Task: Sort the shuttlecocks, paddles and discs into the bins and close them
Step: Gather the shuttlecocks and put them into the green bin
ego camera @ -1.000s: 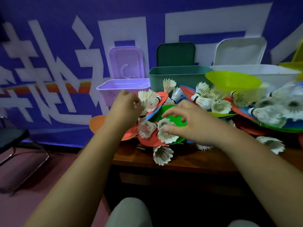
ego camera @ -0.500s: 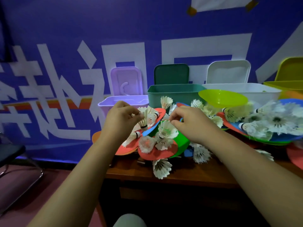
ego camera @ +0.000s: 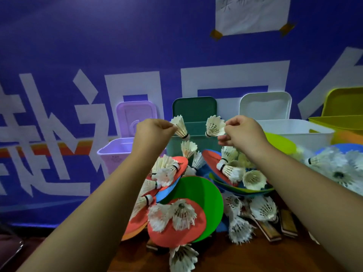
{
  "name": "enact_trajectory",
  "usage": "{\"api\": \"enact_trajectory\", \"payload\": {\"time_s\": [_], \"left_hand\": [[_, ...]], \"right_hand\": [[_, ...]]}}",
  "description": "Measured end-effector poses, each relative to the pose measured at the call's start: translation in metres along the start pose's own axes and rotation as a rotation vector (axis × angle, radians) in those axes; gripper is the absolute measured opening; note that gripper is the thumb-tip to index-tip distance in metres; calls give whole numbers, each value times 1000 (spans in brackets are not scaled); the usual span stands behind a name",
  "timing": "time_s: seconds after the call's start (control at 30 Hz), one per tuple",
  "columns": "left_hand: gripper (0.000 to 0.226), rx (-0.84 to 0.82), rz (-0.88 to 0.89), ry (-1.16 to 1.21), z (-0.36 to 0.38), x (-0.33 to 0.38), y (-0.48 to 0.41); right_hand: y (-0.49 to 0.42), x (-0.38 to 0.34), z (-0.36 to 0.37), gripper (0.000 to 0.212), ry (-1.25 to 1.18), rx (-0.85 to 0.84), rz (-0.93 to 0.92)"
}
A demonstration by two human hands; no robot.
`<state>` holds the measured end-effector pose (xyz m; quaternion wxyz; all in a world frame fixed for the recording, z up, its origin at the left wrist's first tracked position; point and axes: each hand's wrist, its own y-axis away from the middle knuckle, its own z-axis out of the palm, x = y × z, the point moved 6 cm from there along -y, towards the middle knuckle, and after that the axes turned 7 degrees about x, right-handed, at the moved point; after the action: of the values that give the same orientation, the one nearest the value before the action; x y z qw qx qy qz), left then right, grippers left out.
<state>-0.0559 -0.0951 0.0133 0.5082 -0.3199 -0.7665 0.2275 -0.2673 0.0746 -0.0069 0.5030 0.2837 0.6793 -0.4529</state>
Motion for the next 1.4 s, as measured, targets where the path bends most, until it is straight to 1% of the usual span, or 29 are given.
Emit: {"api": "enact_trajectory", "payload": {"time_s": [0.13, 0.27, 0.33, 0.4, 0.43, 0.47, 0.5, 0.57, 0.63, 0.7, 0.77, 0.83, 0.9, 1.0, 1.03, 1.1, 1.17, 1.27, 1.4], "left_hand": [[17, 29, -29, -16, 32, -3, -28], [20, -10, -5, -191, 64, -5, -37], [35, -94, -1, -250, 80, -7, -38], [55, -205, 3, -230, 92, -9, -35], [58, -236, 21, -231, 95, -10, -32], [57, -245, 54, -254, 97, -10, -31], [53, -240, 90, -287, 97, -12, -29], [43, -229, 128, -312, 95, -17, -26], [34, -275, 152, -328, 95, -21, -21], [30, -366, 175, -378, 98, -26, -12], [27, -416, 172, -424, 103, -33, -6], [17, -410, 148, -441, 106, -40, -3], [8, -380, 156, -457, 108, -44, 0], [8, -293, 168, -430, 107, -45, 0], [8, -263, 166, -409, 105, -43, 0], [6, -212, 164, -365, 99, -38, 0], [5, -162, 177, -321, 93, -31, -1], [5, -104, 212, -251, 82, -17, -5], [9, -47, 242, -224, 71, -3, -18]], "right_hand": [[-30, -3, 6, 19, 2, 32, 40], [-49, -6, 16, 18, 65, 39, 26], [-53, -5, 21, 18, 54, 12, 53], [-57, -3, 23, 9, 162, -24, 15], [-63, 3, 24, 17, 227, -35, -6], [-73, 14, 24, 30, 258, -45, -22], [-75, 19, 25, 32, 275, -74, -41], [-62, 14, 23, 17, 352, -85, -105], [-42, -1, 20, 20, 456, -91, -182], [-30, -4, 18, 25, 592, -174, -238], [-19, -3, 17, 25, 773, -272, -308], [-8, -2, 16, 24, 964, -338, -391], [0, -1, 13, 21, 1063, -385, -425], [12, 3, 10, 20, 1202, -463, -460], [15, 7, 11, 22, 1250, -484, -482], [19, 16, 12, 34, 1342, -508, -520], [21, 21, 16, 36, 1399, -486, -584], [25, 26, 28, 28, 1464, -469, -713], [26, 36, 39, 24, 1471, -512, -659]]}}
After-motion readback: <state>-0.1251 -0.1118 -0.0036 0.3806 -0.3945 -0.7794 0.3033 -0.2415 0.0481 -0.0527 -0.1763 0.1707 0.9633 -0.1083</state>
